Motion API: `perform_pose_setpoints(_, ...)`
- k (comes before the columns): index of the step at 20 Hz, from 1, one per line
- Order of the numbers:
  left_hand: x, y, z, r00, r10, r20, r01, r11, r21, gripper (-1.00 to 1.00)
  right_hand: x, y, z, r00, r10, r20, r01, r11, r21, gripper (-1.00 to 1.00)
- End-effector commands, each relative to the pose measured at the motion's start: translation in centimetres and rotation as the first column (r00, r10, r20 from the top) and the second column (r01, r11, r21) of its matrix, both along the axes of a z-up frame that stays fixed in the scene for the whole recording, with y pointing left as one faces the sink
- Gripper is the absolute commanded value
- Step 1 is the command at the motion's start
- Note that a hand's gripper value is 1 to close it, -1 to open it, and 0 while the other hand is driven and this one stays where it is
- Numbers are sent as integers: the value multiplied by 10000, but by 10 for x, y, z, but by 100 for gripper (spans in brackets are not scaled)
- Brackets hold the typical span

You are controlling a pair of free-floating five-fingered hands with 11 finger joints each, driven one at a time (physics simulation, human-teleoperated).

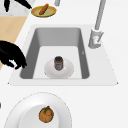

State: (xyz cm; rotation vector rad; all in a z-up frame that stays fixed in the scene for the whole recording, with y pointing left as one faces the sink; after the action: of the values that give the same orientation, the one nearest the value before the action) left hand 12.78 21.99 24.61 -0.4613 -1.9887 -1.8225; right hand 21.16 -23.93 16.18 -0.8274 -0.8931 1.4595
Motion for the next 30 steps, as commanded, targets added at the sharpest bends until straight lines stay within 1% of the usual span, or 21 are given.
perform_pose_setpoints(1,0,16,15,9985,-57,-538,57,10000,-1,-100,0,0,0,10000,0,0,0,10000,0,0)
perform_pose_setpoints(2,1,26,21,9978,-26,-656,25,10000,-8,-100,0,0,0,10000,0,0,0,10000,0,0)
perform_pose_setpoints(5,0,44,33,9957,-49,-926,47,10000,-30,-100,0,0,0,10000,0,0,0,10000,0,0)
perform_pose_setpoints(11,0,83,61,9929,-84,-1189,80,10000,-37,-100,0,0,0,10000,0,0,0,10000,0,0)
perform_pose_setpoints(13,-5,99,72,9918,-124,-1275,121,9999,-34,-100,0,0,0,10000,0,0,0,10000,0,0)
perform_pose_setpoints(14,-7,110,76,9906,-107,-1367,92,9999,-118,-100,0,0,0,10000,0,0,0,10000,0,0)
perform_pose_setpoints(15,-8,117,79,9896,-116,-1433,99,9999,-129,-100,0,0,0,10000,0,0,0,10000,0,0)
perform_pose_setpoints(18,-8,140,79,9890,-119,-1473,112,9999,-54,-100,0,0,0,10000,0,0,0,10000,0,0)
perform_pose_setpoints(21,-7,164,77,9871,-124,-1594,117,9999,-55,-100,0,0,0,10000,0,0,0,10000,0,0)
perform_pose_setpoints(24,-6,189,73,9844,-124,-1754,132,9999,33,-100,0,0,0,10000,0,0,0,10000,0,0)
perform_pose_setpoints(25,-5,197,69,9841,-122,-1771,137,9999,68,-100,0,0,0,10000,0,0,0,10000,0,0)
perform_pose_setpoints(26,-3,205,62,9855,-124,-1690,139,9999,78,-100,0,0,0,10000,0,0,0,10000,0,0)
perform_pose_setpoints(27,1,213,56,9859,-130,-1666,139,9999,41,-100,0,0,0,10000,0,0,0,10000,0,0)
perform_pose_setpoints(30,18,230,38,9839,-131,-1782,137,9999,24,-100,0,0,0,10000,0,0,0,10000,0,0)
